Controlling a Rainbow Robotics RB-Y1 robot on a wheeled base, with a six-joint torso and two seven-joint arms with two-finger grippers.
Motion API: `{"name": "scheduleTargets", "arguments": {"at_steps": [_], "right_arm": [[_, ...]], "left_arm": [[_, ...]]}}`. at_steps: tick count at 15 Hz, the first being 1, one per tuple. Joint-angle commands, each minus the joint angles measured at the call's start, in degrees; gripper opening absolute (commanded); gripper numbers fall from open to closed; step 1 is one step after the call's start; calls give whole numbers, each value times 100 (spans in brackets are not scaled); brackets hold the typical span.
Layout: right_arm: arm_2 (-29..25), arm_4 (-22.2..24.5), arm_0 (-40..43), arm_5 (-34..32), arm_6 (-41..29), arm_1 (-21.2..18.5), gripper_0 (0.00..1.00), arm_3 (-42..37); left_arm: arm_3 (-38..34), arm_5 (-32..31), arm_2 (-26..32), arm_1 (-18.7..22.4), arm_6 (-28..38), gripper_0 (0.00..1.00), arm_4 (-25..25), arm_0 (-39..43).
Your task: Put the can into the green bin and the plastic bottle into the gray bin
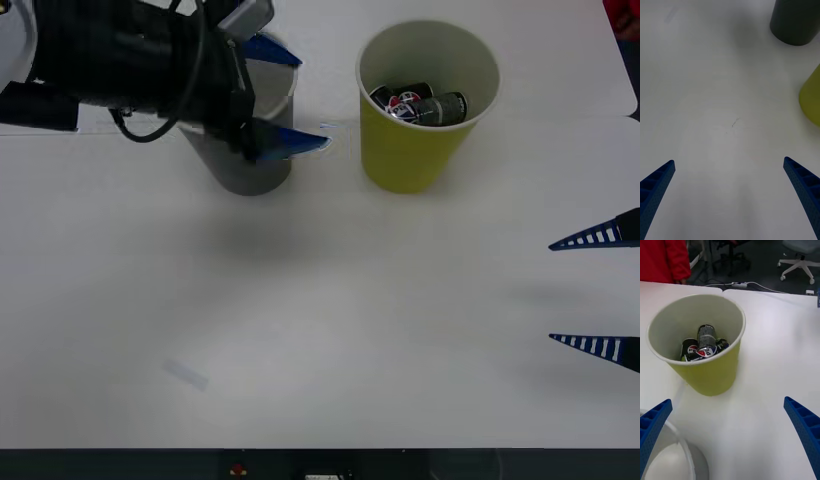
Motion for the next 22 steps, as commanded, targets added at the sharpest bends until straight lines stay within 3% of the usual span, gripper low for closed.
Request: {"name": "scheduleTargets", "arguments": {"at_steps": [1,8,13,22], "right_arm": [[0,0,0,0,0,0,100,0],[0,0,0,0,0,0,100,0],[0,0,0,0,0,0,100,0],[0,0,0,0,0,0,100,0]], "left_arm": [[-405,-1,416,419,-750,100,372,828],[-1170,61,1471,1254,-2394,100,1189,2876],[-1372,61,2306,1632,-3360,100,1347,4247],[-1899,61,3466,1808,-3501,100,1655,6057]]}}
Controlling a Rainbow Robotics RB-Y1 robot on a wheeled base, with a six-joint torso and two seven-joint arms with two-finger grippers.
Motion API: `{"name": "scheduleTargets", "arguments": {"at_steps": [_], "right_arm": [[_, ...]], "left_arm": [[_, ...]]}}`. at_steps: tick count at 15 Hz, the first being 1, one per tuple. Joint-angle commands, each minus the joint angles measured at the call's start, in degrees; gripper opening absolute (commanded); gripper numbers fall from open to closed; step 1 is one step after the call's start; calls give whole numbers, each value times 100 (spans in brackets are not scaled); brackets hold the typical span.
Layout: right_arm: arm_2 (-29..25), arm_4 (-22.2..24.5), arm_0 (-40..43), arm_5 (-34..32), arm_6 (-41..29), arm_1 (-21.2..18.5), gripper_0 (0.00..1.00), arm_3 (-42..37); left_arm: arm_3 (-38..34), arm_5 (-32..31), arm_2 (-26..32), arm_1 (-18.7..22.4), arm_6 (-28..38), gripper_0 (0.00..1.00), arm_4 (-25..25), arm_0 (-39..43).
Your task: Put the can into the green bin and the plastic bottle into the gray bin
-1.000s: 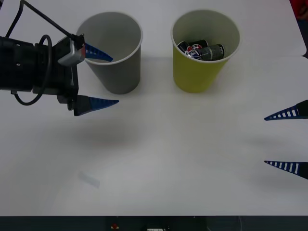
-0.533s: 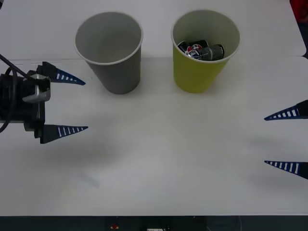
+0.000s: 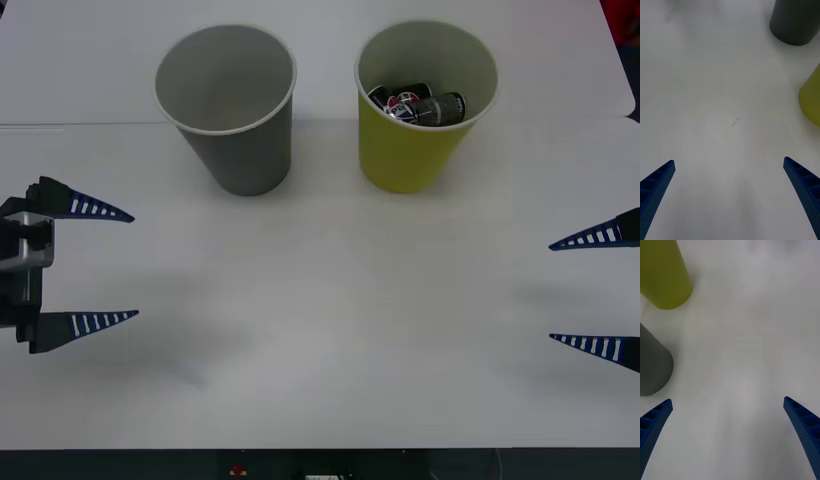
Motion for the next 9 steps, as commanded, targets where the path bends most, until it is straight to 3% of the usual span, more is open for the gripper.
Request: {"name": "scheduleTargets", "arguments": {"at_steps": [1,9], "right_arm": [[0,0,0,0,0,0,100,0],[0,0,0,0,0,0,100,0]], "left_arm": [[-44,1,195,-7,-16,100,176,327],[-35,1,511,-7,-130,100,255,749]]}}
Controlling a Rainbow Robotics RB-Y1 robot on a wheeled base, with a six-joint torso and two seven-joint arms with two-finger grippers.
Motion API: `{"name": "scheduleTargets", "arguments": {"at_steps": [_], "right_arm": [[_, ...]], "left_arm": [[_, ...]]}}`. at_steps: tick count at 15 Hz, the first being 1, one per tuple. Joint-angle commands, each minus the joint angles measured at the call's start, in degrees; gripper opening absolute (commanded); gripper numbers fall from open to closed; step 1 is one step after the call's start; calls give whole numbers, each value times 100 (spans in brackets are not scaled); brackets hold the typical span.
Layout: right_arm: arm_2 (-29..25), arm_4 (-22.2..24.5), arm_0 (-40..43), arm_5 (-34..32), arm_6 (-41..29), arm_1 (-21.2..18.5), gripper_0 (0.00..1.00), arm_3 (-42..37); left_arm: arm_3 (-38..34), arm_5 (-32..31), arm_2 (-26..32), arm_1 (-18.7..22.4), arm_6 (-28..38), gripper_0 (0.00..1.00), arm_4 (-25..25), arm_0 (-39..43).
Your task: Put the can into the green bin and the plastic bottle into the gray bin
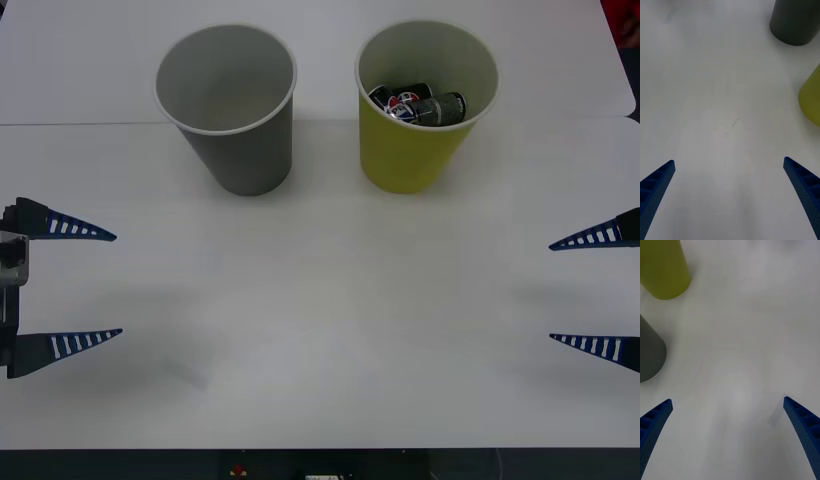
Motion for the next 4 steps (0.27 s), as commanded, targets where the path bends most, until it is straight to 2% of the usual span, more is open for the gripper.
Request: {"name": "scheduleTargets", "arguments": {"at_steps": [1,4], "right_arm": [[0,0,0,0,0,0,100,0],[0,0,0,0,0,0,100,0]], "left_arm": [[2,0,59,-1,-22,100,-8,62],[2,0,59,-1,-22,100,-8,62]]}}
